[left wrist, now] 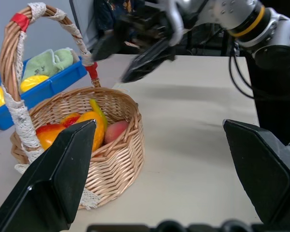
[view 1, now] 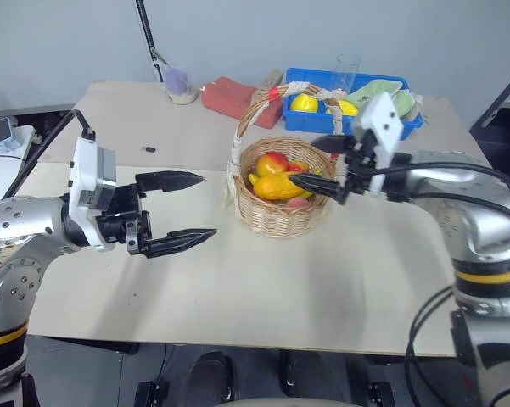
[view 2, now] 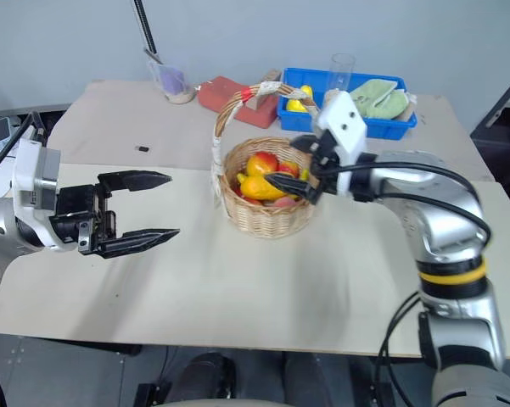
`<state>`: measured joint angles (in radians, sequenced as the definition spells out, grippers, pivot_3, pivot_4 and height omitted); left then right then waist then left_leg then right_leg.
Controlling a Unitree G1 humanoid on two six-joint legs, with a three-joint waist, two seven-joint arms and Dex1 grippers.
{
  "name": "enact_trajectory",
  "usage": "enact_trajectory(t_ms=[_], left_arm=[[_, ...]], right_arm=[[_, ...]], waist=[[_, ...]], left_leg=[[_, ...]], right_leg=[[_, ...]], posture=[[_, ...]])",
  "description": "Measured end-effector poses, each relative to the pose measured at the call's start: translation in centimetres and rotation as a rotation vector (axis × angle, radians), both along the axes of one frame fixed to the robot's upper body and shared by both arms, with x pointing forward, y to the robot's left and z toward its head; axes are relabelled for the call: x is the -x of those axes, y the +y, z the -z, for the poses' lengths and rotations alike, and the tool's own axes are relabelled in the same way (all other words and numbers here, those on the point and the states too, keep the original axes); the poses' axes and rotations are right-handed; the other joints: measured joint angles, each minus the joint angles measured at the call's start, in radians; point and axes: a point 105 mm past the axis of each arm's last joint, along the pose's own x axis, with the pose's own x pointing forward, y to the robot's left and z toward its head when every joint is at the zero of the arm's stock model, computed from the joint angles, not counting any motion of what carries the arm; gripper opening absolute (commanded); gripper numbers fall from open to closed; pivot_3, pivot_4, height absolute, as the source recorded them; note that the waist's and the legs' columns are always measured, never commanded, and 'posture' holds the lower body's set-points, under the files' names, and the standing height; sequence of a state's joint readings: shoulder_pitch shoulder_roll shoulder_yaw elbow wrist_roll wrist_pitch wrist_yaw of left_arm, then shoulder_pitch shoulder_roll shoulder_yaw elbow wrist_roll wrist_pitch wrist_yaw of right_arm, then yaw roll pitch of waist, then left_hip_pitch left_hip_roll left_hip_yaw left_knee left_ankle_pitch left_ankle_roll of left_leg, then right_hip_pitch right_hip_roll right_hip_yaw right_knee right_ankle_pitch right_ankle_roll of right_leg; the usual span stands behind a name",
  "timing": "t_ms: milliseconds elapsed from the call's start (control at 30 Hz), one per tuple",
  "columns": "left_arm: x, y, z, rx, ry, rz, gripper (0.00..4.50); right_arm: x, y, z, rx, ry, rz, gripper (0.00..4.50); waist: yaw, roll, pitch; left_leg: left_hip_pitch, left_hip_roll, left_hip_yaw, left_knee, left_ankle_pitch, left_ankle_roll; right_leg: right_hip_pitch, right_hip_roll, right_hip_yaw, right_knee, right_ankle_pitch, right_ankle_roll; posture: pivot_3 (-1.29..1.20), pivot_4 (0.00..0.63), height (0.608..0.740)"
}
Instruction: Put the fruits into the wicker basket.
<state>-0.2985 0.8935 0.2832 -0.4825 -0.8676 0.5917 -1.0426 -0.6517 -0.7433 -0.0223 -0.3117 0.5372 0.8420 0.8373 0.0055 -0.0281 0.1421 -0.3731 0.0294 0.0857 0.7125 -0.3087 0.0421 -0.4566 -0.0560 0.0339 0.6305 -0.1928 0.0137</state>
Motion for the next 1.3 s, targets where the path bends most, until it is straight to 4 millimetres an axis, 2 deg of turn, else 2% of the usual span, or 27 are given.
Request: enact_trajectory(t_ms=[100, 200, 367, 633, 767, 900, 1067, 1233, 1300], left_arm=[[-0.1, -0.1, 0.2, -0.006, 0.02, -0.003, 4.5], [-0.1, -0.2, 0.2, -0.007, 0.035, 0.005, 4.5], [0.0, -0.6, -0.2, -0.007, 0.029, 0.023, 4.5], [-0.1, -0.7, -0.3, -0.01, 0.027, 0.026, 4.5], [-0.1, -0.8, -0.3, -0.01, 0.026, 0.025, 4.5], [-0.1, -0.7, -0.1, -0.008, 0.031, 0.016, 4.5], [-0.1, -0.8, -0.2, -0.006, 0.025, 0.013, 4.5], [-0.2, -0.9, -0.3, 0.003, 0.018, 0.012, 4.5], [-0.2, -1.0, -0.4, 0.008, 0.014, 0.017, 4.5]], right_arm=[[0.8, -1.7, 0.5, 0.007, 0.023, 0.032, 4.44], [-0.2, -3.2, 0.1, -0.008, -0.028, 0.127, 4.44], [-3.7, -4.0, -0.3, -0.074, -0.083, 0.249, 4.44], [-8.8, -3.0, 0.6, -0.146, -0.056, 0.291, 4.44], [-9.8, -2.4, 1.3, -0.175, -0.019, 0.278, 3.26], [-10.0, -2.4, 2.3, -0.176, 0.018, 0.274, 1.88], [-9.9, -2.3, 2.4, -0.169, 0.017, 0.268, 0.24], [-9.5, -2.2, 2.5, -0.18, 0.015, 0.264, 0.16], [-8.8, -2.9, 2.5, -0.175, 0.001, 0.281, 0.16]], waist=[[-0.001, 0.0, 0.0], [-0.008, 0.0, 0.0], [-0.021, 0.0, 0.0], [-0.021, 0.0, 0.0], [-0.018, 0.0, 0.0], [-0.019, 0.0, 0.0], [-0.02, 0.0, 0.0], [-0.018, 0.0, 0.0], [-0.015, 0.0, 0.0]], left_leg=[[0.0, 0.0, 0.0, 0.0, 0.0, 0.0], [0.001, 0.0, 0.001, 0.0, 0.0, 0.0], [0.001, 0.0, 0.0, 0.0, 0.0, 0.0], [0.001, 0.0, 0.001, -0.001, 0.0, 0.0], [0.0, 0.0, 0.0, -0.001, 0.0, -0.001], [0.0, 0.0, 0.0, -0.001, 0.0, -0.001], [0.0, 0.0, 0.0, -0.001, 0.0, -0.001], [0.0, 0.0, 0.0, -0.001, 0.0, -0.001], [-0.001, 0.0, -0.001, -0.001, 0.0, -0.001]], right_leg=[[0.0, 0.0, 0.0, 0.0, 0.0, 0.0], [0.0, 0.001, 0.001, 0.0, 0.0, 0.0], [0.0, 0.002, 0.001, 0.0, 0.0, 0.0], [0.0, 0.002, 0.002, 0.0, 0.0, 0.0], [-0.001, 0.001, 0.001, 0.0, 0.0, 0.0], [-0.001, 0.0, 0.001, 0.0, 0.0, 0.0], [-0.001, 0.001, 0.001, 0.001, 0.0, 0.0], [-0.001, 0.001, 0.0, 0.001, 0.0, 0.0], [-0.001, 0.0, 0.0, 0.0, 0.0, 0.0]], posture=[[0.0, 0.15, 0.692], [0.0, 0.15, 0.692], [0.0, 0.15, 0.692], [0.0, 0.15, 0.692], [0.0, 0.15, 0.692], [0.0, 0.15, 0.692], [0.0, 0.15, 0.692], [0.0, 0.15, 0.692], [0.0, 0.15, 0.692]])
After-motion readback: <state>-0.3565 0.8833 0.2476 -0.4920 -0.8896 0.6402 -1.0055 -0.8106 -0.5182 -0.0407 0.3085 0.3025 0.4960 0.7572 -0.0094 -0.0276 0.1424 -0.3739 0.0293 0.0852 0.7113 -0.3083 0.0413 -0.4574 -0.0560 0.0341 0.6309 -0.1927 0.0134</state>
